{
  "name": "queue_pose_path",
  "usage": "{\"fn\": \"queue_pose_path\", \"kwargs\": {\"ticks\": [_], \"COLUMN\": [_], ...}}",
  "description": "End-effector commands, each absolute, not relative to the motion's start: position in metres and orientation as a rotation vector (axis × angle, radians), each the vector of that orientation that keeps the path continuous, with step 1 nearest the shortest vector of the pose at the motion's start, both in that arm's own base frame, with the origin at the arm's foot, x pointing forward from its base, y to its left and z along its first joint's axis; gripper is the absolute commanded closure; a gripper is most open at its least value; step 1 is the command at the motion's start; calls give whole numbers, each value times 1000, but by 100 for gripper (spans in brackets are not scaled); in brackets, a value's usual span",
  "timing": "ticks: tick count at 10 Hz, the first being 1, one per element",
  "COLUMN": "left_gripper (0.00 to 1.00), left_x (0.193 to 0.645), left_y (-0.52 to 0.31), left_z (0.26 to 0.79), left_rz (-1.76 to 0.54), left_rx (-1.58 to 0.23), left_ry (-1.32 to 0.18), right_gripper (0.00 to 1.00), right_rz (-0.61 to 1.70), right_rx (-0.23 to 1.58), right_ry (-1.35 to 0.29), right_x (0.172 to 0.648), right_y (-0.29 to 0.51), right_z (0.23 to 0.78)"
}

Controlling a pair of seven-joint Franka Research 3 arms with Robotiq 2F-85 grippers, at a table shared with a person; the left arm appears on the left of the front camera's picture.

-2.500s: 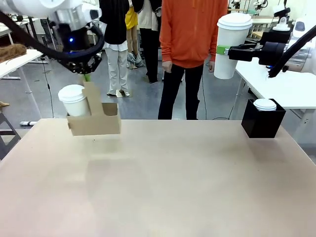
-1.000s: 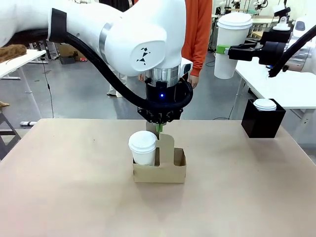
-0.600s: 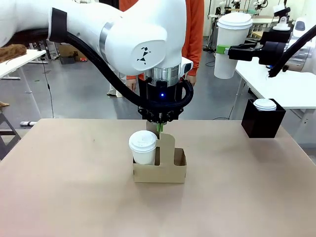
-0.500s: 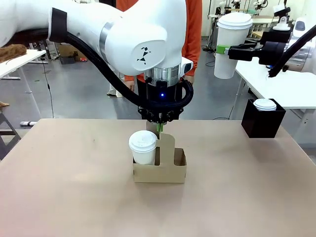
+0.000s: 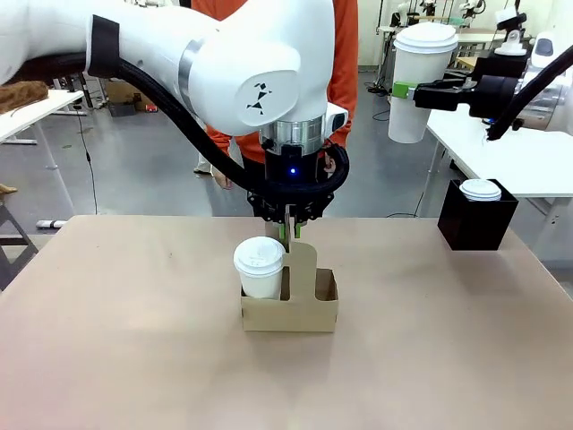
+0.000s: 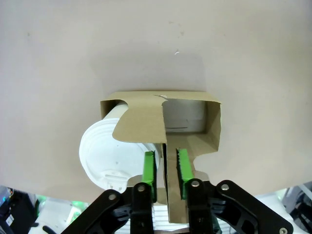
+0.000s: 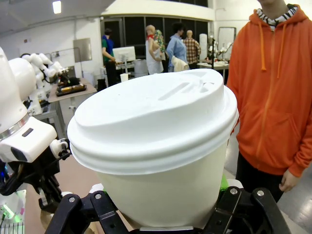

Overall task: Pour a drink into a cup and package it in a carrier.
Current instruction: Insert the held 600 ml Paper Cup into the Cup Carrier.

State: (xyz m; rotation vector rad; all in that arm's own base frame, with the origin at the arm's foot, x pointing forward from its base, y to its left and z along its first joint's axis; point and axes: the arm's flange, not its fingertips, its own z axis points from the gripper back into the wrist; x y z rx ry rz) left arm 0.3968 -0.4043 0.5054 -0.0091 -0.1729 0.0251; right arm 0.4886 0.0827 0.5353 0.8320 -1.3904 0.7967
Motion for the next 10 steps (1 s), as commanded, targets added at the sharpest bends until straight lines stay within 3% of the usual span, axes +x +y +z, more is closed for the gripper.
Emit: {"fn": "queue_pose_path", "kwargs": {"ticks": [1, 2, 3, 4, 7, 10], "left_gripper": [36, 0, 15, 0, 0, 0], "left_x": [396, 397, 396, 400, 412, 416], "left_y": [-385, -379, -372, -361, -304, -223], "left_z": [525, 539, 553, 567, 591, 592], "left_rz": [-11, -32, -68, -135, -391, -676], "left_rx": [-71, -91, -113, -149, -230, -329], "left_ry": [-157, -164, -158, -132, -88, -224], "right_gripper": [20, 20, 20, 20, 20, 20], "right_rz": [866, 924, 957, 1009, 1206, 1387], "right_rx": [892, 964, 1022, 1083, 1247, 1309], "right_ry": [-1337, -1292, -1269, -1249, -1158, -1064], "right_x": [504, 518, 528, 535, 526, 514], "right_y": [88, 93, 98, 104, 124, 139], "right_z": [533, 526, 516, 501, 461, 427]}}
